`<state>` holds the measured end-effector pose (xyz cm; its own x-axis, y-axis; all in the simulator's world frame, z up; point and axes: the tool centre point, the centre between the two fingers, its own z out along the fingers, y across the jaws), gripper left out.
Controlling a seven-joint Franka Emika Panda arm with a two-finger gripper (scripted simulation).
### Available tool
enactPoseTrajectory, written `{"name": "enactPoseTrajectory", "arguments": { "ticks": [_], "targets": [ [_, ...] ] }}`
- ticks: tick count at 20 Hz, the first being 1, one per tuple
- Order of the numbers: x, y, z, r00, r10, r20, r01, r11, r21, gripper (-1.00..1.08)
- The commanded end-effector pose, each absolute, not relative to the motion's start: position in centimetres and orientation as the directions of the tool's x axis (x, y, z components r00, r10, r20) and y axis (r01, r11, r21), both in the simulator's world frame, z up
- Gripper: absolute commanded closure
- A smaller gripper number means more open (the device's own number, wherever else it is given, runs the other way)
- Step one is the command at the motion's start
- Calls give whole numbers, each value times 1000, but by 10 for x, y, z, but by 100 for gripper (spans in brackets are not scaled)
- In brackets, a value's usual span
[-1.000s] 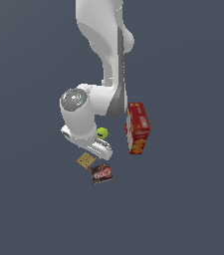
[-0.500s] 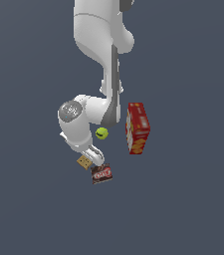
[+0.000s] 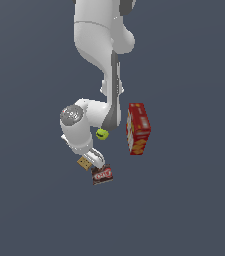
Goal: Pick up a designated object from a clutter of objects.
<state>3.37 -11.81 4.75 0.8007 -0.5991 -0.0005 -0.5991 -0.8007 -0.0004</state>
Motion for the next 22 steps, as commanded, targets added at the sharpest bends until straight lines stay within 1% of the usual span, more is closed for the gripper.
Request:
{"name": "enactPoseTrajectory", "arguments": {
  "ticks": [1,5,10,11,20,22],
  "targets": [
    [33,-118,35,800,-600,-1,-600,-800,0,-92],
    [33,-118,18,799,-601,-1,-601,-799,0,-92],
    [34,-119,11,799,-602,0,-602,-799,0,-92],
    [34,-119,11,799,-602,0,-602,-799,0,108],
    [34,-119,11,799,-602,0,-602,-799,0,108],
    [38,-118,18,799,-601,9,-601,-799,-6,108]
  ]
}}
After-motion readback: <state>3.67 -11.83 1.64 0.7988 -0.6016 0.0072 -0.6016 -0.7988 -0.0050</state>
